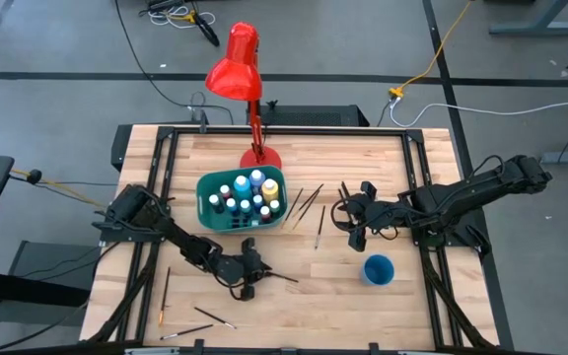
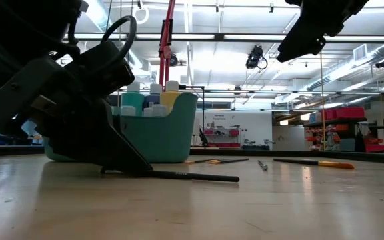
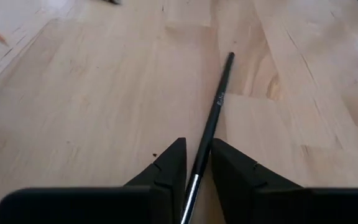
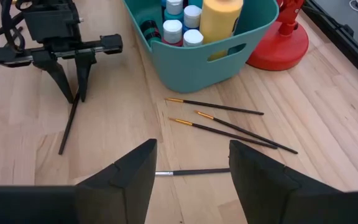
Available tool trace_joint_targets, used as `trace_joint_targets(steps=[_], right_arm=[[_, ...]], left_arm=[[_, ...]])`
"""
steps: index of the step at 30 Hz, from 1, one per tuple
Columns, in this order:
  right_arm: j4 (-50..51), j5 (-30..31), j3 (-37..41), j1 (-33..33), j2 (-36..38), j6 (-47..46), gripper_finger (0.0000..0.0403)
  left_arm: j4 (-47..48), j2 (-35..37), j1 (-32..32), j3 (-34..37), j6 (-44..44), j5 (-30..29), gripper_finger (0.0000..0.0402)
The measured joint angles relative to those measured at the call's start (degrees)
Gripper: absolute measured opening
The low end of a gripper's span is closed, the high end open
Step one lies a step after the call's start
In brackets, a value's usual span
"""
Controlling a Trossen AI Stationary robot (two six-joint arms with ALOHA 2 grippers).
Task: Pick & Place Paint Supplies
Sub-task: Put the silver paint brush into the blue cup
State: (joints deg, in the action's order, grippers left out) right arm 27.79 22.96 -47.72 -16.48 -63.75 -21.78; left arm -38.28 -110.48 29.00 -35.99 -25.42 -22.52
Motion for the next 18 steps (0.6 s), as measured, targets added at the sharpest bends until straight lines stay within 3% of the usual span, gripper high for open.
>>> trace_joint_targets(steps=[6,11,18], right_arm=[[-0.76,0.09,0.0,0.01,0.0,0.02,0.0206],[-4.46,-0.16,0.0,0.01,-1.27,2.16,0.0206],[-16.22,-7.42,0.02,-0.01,-8.97,6.62,0.0206]], left_arm=[[0.25,0.0,-0.14,0.02,-0.05,1.83,0.0016],[-1.67,-0.22,-0.14,-0.24,-1.17,2.38,0.0021],[-1.23,0.0,-0.53,-3.41,5.91,1.44,0.0016]])
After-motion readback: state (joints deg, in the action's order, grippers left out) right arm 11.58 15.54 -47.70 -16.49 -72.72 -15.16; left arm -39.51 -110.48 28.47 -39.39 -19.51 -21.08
